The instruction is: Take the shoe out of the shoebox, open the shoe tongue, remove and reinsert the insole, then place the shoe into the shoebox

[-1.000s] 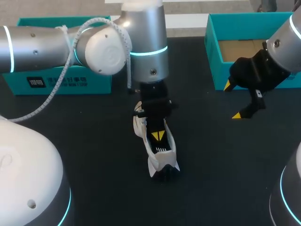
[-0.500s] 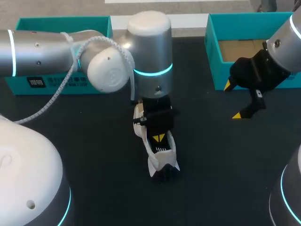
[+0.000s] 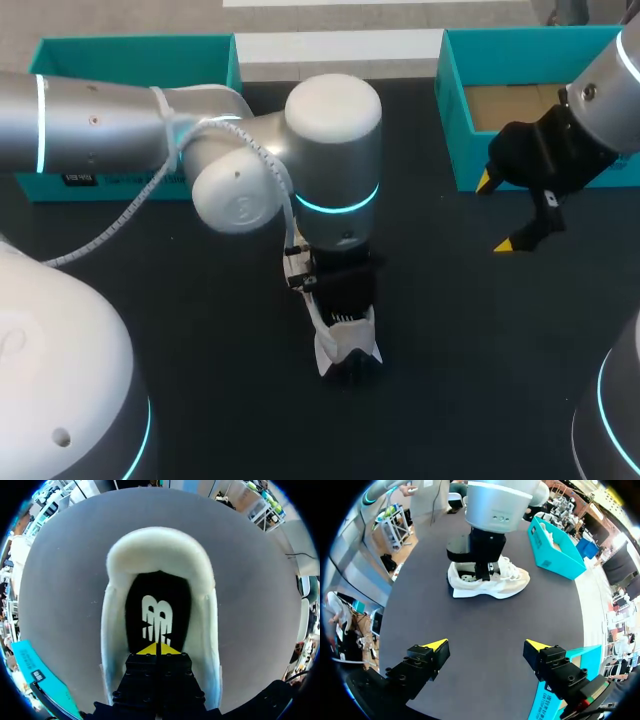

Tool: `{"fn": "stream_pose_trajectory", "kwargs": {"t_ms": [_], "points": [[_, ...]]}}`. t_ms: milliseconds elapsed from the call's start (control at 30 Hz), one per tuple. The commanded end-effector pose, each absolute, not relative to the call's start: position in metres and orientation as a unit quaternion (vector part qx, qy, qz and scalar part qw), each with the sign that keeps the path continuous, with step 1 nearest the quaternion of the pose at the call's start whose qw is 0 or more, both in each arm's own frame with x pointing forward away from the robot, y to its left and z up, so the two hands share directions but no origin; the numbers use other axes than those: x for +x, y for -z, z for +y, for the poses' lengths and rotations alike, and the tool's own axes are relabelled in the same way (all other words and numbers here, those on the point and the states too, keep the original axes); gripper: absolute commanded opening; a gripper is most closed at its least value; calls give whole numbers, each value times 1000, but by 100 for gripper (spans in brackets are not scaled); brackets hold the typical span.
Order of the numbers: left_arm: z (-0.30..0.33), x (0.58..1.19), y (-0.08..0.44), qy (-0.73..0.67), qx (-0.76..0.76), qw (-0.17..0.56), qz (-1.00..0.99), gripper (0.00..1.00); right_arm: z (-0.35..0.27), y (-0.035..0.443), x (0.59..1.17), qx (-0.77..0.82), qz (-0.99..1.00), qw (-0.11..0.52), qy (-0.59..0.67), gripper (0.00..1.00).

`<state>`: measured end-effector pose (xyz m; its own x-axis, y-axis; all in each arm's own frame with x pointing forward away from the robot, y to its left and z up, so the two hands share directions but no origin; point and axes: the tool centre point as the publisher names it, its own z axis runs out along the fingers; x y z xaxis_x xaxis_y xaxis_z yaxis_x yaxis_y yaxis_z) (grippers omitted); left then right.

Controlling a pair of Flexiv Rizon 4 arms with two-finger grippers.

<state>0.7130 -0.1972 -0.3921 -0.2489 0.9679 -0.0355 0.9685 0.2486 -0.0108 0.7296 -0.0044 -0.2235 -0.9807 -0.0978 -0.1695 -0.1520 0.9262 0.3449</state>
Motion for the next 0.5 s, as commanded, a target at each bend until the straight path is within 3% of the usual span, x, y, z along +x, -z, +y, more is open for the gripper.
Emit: {"fn": "stream_pose_trajectory", "kwargs": {"t_ms": [33, 500], "points": [[-192, 706, 373, 10, 613, 36, 789, 0, -4, 225, 730, -63, 979, 75, -180, 100], [-213, 685, 395, 13, 629, 43, 776, 0, -4, 225, 730, -63, 979, 75, -180, 100]]}}
